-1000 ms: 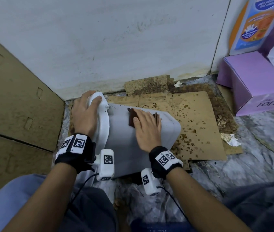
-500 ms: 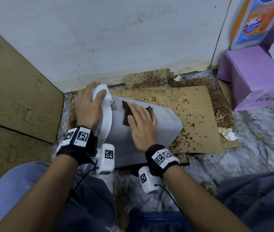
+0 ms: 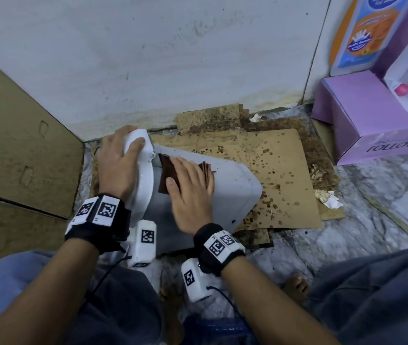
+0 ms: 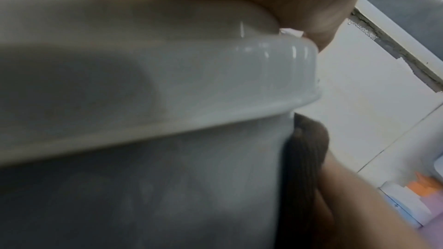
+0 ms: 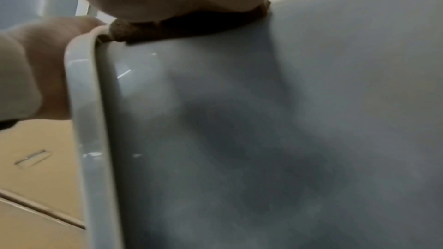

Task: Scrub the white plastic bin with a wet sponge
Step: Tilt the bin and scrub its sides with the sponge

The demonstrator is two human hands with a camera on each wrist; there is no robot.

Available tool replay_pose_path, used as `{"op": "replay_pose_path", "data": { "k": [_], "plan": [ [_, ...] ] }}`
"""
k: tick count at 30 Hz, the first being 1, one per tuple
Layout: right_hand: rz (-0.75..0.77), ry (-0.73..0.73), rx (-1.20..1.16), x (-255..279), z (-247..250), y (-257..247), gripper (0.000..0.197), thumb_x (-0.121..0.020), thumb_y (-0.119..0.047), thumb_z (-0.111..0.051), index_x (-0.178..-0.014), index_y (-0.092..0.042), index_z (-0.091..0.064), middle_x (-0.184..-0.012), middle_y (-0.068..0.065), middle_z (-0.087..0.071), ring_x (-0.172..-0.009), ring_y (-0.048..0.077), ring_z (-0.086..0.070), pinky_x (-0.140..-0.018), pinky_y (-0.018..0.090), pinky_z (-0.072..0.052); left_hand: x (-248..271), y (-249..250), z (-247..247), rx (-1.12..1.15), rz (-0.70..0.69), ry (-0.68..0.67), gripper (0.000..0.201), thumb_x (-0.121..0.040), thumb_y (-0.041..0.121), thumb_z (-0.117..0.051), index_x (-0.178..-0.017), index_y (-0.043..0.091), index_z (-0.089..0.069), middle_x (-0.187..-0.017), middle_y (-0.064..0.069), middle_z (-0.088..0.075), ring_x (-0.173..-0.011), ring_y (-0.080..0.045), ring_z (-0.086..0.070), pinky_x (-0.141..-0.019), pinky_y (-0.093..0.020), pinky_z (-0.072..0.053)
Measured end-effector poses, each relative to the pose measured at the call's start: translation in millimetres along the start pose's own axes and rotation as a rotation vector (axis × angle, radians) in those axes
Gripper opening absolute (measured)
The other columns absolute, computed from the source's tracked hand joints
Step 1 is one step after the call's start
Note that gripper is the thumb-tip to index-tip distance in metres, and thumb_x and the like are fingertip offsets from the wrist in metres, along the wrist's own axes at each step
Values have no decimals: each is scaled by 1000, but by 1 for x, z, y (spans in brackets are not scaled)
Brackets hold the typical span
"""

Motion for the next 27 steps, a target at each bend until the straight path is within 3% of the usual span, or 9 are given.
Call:
{"op": "replay_pose_path", "data": {
  "k": [2, 7, 11, 13, 15, 18, 21, 24, 27],
  "plan": [
    [-24, 16, 12, -3, 2, 17, 56, -95, -50, -15, -145, -34, -34, -150, -10, -36, -141, 12, -25, -119, 47, 3, -2, -4, 0, 13, 22, -6, 44, -86, 42, -47, -127, 30, -58, -124, -10, -50, -123, -26, -45, -107, -43, -34],
    [-174, 45, 31, -13, 13, 79, 64, -91, -55, -10, -140, -30, -44, -146, -6, -42, -139, 12, -30, -118, 47, -2, -4, -5, 1, 51, 40, -10, 41, -87, 39, -48, -126, 33, -59, -125, -4, -49, -124, -21, -45, -101, -30, -32],
    [-272, -7, 20, -20, 22, 107, 63, -90, -53, -11, -141, -33, -42, -147, -8, -41, -139, 12, -28, -118, 46, -2, -4, -4, -1, 39, 35, -8, 45, -84, 44, -48, -125, 33, -60, -125, -5, -50, -124, -22, -45, -105, -35, -33],
    [-296, 4, 30, -20, 20, 104, 62, -90, -52, -12, -141, -35, -42, -148, -9, -40, -141, 12, -26, -118, 48, -1, -5, -3, -2, 24, 20, -4, 48, -82, 47, -47, -125, 31, -60, -126, -7, -52, -124, -24, -45, -107, -39, -34],
    [-281, 34, 36, -18, 16, 90, 64, -88, -56, -9, -142, -37, -40, -148, -10, -38, -141, 12, -25, -118, 50, 0, -7, -1, -2, 20, 17, -1, 48, -83, 46, -47, -126, 30, -60, -126, -8, -52, -123, -24, -46, -104, -35, -34],
    [-194, 65, 55, -11, 8, 53, 63, -89, -55, -9, -142, -38, -39, -149, -11, -37, -142, 12, -24, -118, 50, 3, -8, 2, -4, 16, 16, -1, 47, -84, 43, -47, -126, 28, -60, -124, -7, -52, -123, -23, -46, -100, -30, -32],
    [-91, 54, 65, -4, 2, 27, 57, -93, -52, -14, -144, -37, -35, -152, -11, -33, -143, 13, -21, -118, 49, 5, -8, 1, -3, 32, 22, -2, 46, -83, 43, -48, -125, 30, -60, -122, -2, -51, -123, -23, -46, -105, -35, -34],
    [-34, 42, 44, -3, 3, 35, 53, -97, -49, -17, -144, -36, -36, -150, -10, -36, -142, 13, -24, -119, 46, 4, -7, -4, 1, 62, 30, 0, 46, -81, 47, -48, -123, 34, -60, -120, 2, -50, -124, -22, -47, -108, -39, -35],
    [-125, 45, 30, -9, 12, 65, 53, -98, -47, -14, -142, -33, -41, -146, -8, -42, -139, 12, -29, -119, 46, 4, -7, -6, 1, 76, 26, 3, 45, -80, 47, -48, -122, 34, -61, -122, 1, -51, -125, -21, -47, -109, -39, -34]
  ]
}}
Point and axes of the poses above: each hand's wrist, its own x-axis away from the middle knuckle, its own z-axis out of the back of the hand, y = z × x, the point moved 2 cm from there along -x, towards the middle knuckle
